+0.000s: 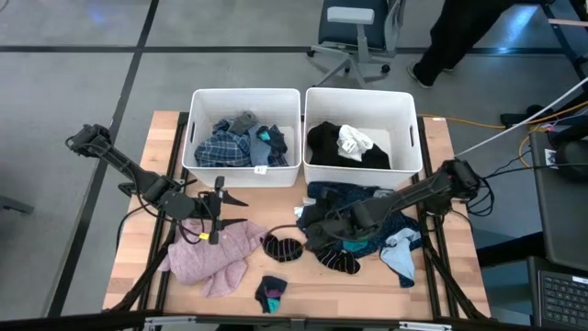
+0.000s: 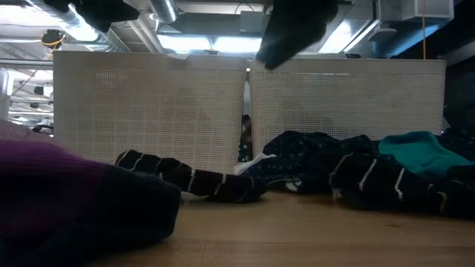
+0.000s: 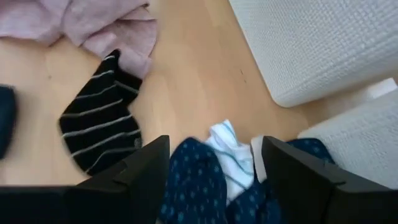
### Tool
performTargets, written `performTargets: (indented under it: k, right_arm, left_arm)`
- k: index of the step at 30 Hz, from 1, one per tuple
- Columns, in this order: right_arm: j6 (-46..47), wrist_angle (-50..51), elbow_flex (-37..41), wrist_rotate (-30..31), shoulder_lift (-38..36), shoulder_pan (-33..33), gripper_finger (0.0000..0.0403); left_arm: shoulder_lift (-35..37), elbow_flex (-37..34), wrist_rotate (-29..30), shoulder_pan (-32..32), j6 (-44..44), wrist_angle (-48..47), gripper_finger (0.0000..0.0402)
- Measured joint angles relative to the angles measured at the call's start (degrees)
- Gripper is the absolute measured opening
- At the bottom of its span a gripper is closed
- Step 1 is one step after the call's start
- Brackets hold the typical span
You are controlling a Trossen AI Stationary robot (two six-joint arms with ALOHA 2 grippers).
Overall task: Sort clothes
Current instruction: Put the white blue sock into the right white bin
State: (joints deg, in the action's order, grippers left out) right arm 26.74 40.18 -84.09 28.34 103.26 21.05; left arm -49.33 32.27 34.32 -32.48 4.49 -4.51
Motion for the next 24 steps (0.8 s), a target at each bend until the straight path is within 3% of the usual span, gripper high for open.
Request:
performTargets:
  k: [13, 24]
  right_arm:
    - [7.07, -15.96, 10.91, -0.04, 3.07, -6.27, 0.0254]
    - [8.1, -18.06, 11.76, 0.76, 8.27, -7.31, 0.0254]
  left_arm:
    - [-0.01, 0.04, -0.01, -0.01, 0.2, -0.16, 0.018]
    - [-0.03, 0.04, 0.21, 0.38, 0.73, -0.6, 0.018]
